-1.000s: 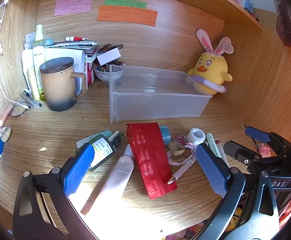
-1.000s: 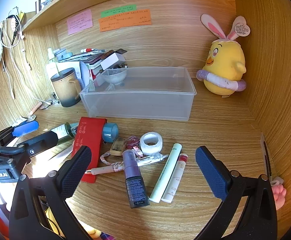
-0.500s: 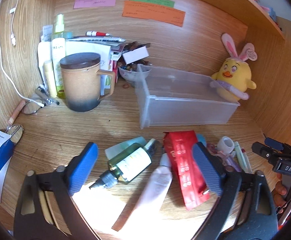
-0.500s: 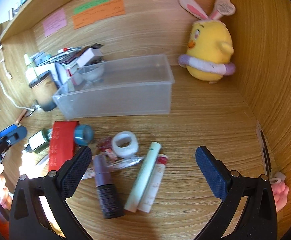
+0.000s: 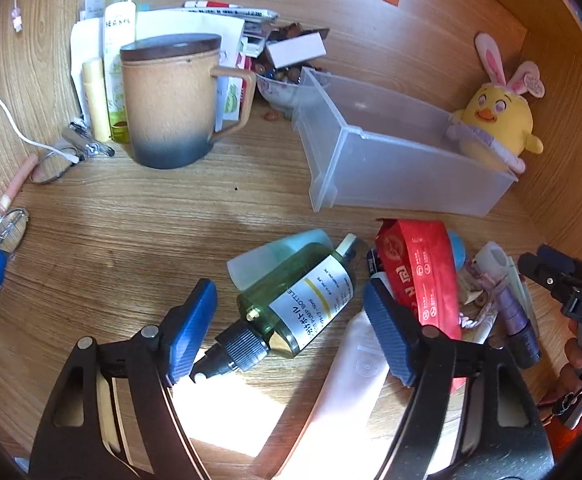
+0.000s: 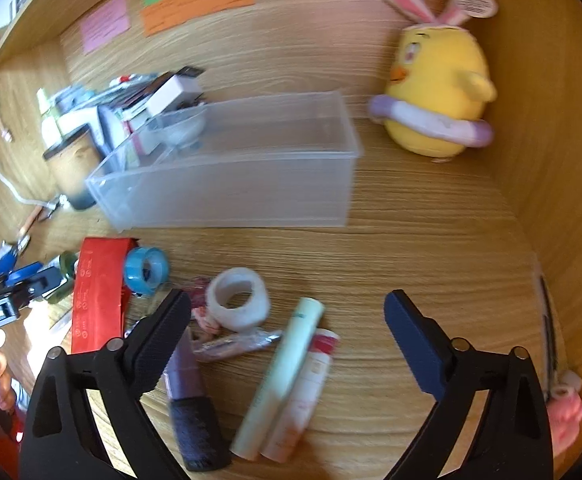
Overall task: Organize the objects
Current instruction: 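Grasp the green dropper bottle with left tool while right tool grasps white tape roll, then carry both items over the clear box and open both tools to drop them, then withdraw both tools back toward the remaining items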
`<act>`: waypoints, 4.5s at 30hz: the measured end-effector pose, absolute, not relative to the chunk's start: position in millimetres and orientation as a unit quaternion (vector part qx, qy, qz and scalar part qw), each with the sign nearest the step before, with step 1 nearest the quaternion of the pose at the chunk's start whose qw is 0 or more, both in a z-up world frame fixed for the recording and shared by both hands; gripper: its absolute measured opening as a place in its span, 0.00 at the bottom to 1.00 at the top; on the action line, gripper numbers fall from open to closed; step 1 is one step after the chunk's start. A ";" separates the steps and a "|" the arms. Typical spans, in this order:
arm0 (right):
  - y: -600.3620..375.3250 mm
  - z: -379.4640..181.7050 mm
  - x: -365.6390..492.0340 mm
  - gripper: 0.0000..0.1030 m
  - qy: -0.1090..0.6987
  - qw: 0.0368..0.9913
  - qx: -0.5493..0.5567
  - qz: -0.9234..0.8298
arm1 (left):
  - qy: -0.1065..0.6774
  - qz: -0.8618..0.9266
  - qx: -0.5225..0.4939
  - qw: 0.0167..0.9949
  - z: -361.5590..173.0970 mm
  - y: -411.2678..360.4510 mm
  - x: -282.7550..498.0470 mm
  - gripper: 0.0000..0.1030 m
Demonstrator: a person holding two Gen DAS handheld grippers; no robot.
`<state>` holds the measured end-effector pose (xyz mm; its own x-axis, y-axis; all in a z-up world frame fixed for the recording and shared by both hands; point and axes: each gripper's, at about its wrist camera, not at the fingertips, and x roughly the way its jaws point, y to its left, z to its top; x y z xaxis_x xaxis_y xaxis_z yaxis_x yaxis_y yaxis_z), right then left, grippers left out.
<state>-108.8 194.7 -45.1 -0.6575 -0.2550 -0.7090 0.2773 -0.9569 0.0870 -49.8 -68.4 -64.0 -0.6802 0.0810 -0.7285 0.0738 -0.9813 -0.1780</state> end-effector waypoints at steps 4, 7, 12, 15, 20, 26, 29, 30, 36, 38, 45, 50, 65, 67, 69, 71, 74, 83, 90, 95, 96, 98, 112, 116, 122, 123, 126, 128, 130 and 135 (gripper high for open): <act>176.7 -53.4 -115.6 0.75 0.040 0.164 0.406 -0.898 | -0.094 0.907 -0.410 0.009 -69.8 -65.4 -54.3 0.64; 171.7 -59.1 -120.9 0.66 0.044 0.168 0.419 -0.891 | -0.098 0.904 -0.415 0.016 -73.9 -64.8 -56.6 0.57; 172.2 -62.7 -123.8 0.54 0.040 0.162 0.422 -0.891 | -0.094 0.906 -0.414 0.012 -76.5 -63.8 -56.7 0.40; 173.5 -62.0 -125.2 0.45 0.041 0.159 0.422 -0.892 | -0.100 0.906 -0.412 0.011 -76.6 -66.1 -57.3 0.40; 173.3 -61.0 -126.9 0.36 0.050 0.158 0.419 -0.893 | -0.102 0.908 -0.407 0.005 -74.4 -68.5 -56.3 0.40; 171.3 -62.7 -132.6 0.36 0.061 0.165 0.423 -0.889 | -0.098 0.917 -0.387 0.002 -59.7 -70.1 -55.3 0.40; 169.8 -64.3 -135.8 0.36 0.069 0.164 0.425 -0.888 | -0.099 0.922 -0.373 0.002 -49.1 -71.5 -56.2 0.40; 170.2 -64.7 -136.6 0.35 0.068 0.163 0.424 -0.888 | -0.100 0.924 -0.369 0.003 -45.3 -71.7 -57.0 0.40; 176.1 -56.5 -135.0 0.34 0.049 0.161 0.408 -0.897 | -0.101 0.938 -0.330 0.011 -17.8 -67.9 -60.3 0.40; 177.6 -49.6 -132.0 0.34 0.048 0.158 0.397 -0.903 | -0.099 0.943 -0.319 0.018 -8.1 -64.2 -63.0 0.40; 182.5 -15.0 -126.2 0.34 0.046 0.164 0.345 -0.923 | -0.082 0.952 -0.294 0.038 17.3 -46.5 -76.0 0.40; 186.9 6.0 -130.1 0.34 0.042 0.162 0.316 -0.934 | -0.077 0.955 -0.282 0.049 34.4 -38.8 -87.7 0.40; 178.5 40.3 -174.8 0.34 0.040 0.184 0.287 -0.939 | -0.092 0.944 -0.311 0.058 48.6 -42.4 -148.5 0.40; 175.6 43.1 -183.4 0.34 0.041 0.185 0.287 -0.939 | -0.087 0.943 -0.317 0.055 47.4 -40.8 -157.7 0.40; 173.9 44.3 -189.8 0.34 0.043 0.184 0.287 -0.939 | -0.085 0.941 -0.324 0.055 45.2 -38.5 -167.1 0.40; 171.5 44.7 -198.2 0.34 0.043 0.184 0.290 -0.938 | -0.082 0.938 -0.332 0.056 42.4 -36.1 -175.8 0.40; 168.8 40.7 -210.7 0.34 0.043 0.184 0.301 -0.935 | -0.075 0.935 -0.342 0.056 35.8 -30.9 -189.4 0.40; 160.3 7.2 -240.9 0.34 0.052 0.183 0.350 -0.917 | -0.046 0.919 -0.386 0.062 8.1 -17.8 -223.2 0.40; 148.8 -18.9 -252.9 0.34 0.068 0.187 0.387 -0.900 | -0.009 0.902 -0.426 0.065 -13.2 -7.2 -242.9 0.40; 137.8 -29.5 -254.7 0.34 0.099 0.178 0.395 -0.896 | 0.006 0.892 -0.446 0.077 -22.2 -3.7 -249.3 0.40; 135.5 -31.6 -255.1 0.34 0.105 0.179 0.397 -0.894 | 0.009 0.891 -0.448 0.077 -23.6 -3.5 -250.2 0.40; 131.6 -35.0 -256.2 0.34 0.112 0.181 0.402 -0.891 | 0.014 0.889 -0.452 0.077 -25.9 -3.4 -252.4 0.40; 129.4 -36.2 -257.9 0.37 0.110 0.177 0.409 -0.888 | 0.035 0.884 -0.457 0.087 -30.2 -1.1 -258.9 0.40; 130.7 -34.5 -255.8 0.49 0.110 0.175 0.407 -0.890 | 0.029 0.887 -0.452 0.090 -24.5 -4.5 -254.1 0.40; 132.6 -20.8 -243.8 0.60 0.112 0.173 0.386 -0.899 | 0.029 0.903 -0.418 0.089 -2.6 -10.2 -233.4 0.53; 134.2 -17.3 -241.2 0.65 0.110 0.173 0.382 -0.901 | 0.029 0.907 -0.411 0.089 2.0 -11.6 -229.1 0.58; 138.9 -4.8 -230.9 0.73 0.104 0.169 0.363 -0.911 | 0.029 0.918 -0.387 0.084 16.8 -15.2 -214.2 0.71; 141.6 3.8 -222.8 0.77 0.101 0.166 0.351 -0.916 | 0.030 0.925 -0.371 0.079 26.3 -17.8 -203.1 0.81; 146.9 13.2 -212.3 0.81 0.094 0.166 0.338 -0.922 | 0.031 0.931 -0.356 0.077 34.5 -19.6 -191.8 0.93; 157.0 31.4 -184.5 0.85 0.092 0.160 0.307 -0.934 | 0.033 0.942 -0.326 0.076 48.2 -25.4 -162.5 0.97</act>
<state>-184.5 157.0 31.4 -0.7598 -0.2417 -0.6035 0.3551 -0.9319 -0.0738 -162.5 -25.4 48.2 -0.7757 0.1211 -0.6193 -0.1638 -0.9864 0.0124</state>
